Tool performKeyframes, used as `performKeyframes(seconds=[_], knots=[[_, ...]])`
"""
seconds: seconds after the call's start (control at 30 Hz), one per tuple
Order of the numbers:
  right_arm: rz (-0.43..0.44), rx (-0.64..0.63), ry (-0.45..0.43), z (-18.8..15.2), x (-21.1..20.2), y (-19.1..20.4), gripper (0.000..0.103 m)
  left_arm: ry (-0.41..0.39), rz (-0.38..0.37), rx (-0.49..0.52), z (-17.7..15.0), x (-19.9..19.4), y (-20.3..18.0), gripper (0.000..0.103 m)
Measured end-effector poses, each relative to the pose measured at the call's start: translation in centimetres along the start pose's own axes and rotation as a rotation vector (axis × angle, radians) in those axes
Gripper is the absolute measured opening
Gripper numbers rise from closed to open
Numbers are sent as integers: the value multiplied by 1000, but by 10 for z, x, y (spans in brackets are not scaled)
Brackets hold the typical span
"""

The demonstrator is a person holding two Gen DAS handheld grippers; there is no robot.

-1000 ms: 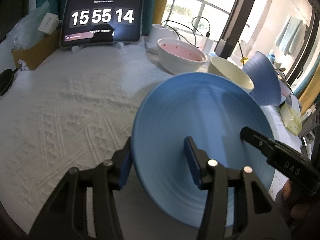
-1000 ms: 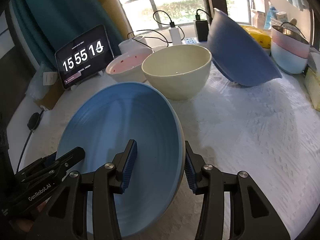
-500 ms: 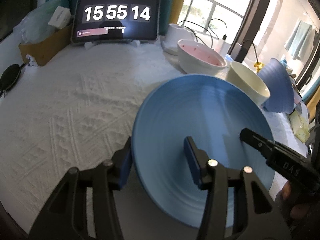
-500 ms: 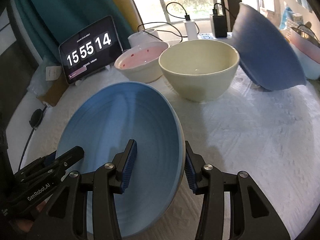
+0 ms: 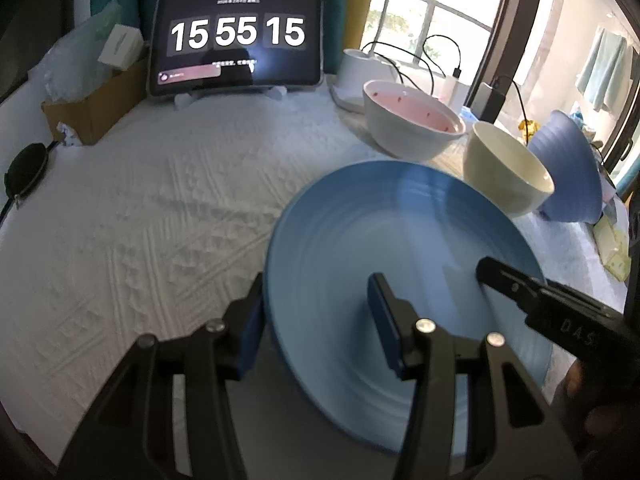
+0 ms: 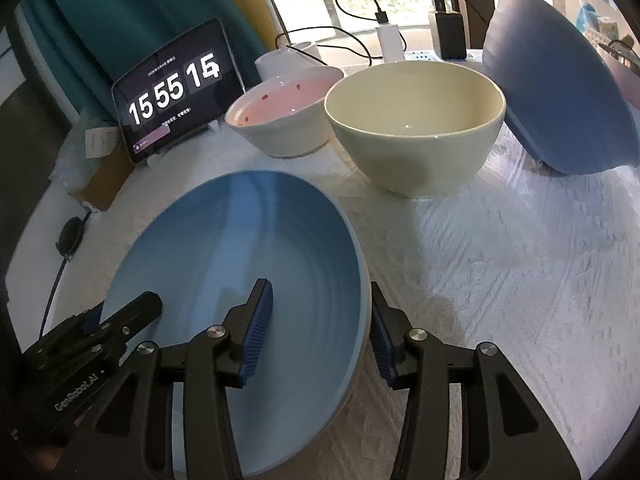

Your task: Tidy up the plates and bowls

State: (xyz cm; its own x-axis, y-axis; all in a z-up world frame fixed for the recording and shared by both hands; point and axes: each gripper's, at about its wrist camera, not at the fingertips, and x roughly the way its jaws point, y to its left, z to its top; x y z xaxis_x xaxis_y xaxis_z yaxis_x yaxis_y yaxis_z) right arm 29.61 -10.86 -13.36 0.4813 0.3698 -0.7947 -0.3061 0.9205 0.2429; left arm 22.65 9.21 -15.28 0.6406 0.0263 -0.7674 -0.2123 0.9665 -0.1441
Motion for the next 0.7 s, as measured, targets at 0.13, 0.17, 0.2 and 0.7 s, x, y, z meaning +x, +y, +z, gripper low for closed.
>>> performKeyframes(seconds=[0.13,0.17,0.2,0.7], knots=[[-5,-2,2,1,0,1,50,7,3,-4,1,0,0,51],[-4,1,5,1,-1,1,50,3,1,-12,2,-2,0,51],[-4,1,7,1,0,1,50,-1,0,-17,2,-3,0,51],[-15,3,-18,-6,-17,-3,50,-62,30,-40,4,-28,-2,52]])
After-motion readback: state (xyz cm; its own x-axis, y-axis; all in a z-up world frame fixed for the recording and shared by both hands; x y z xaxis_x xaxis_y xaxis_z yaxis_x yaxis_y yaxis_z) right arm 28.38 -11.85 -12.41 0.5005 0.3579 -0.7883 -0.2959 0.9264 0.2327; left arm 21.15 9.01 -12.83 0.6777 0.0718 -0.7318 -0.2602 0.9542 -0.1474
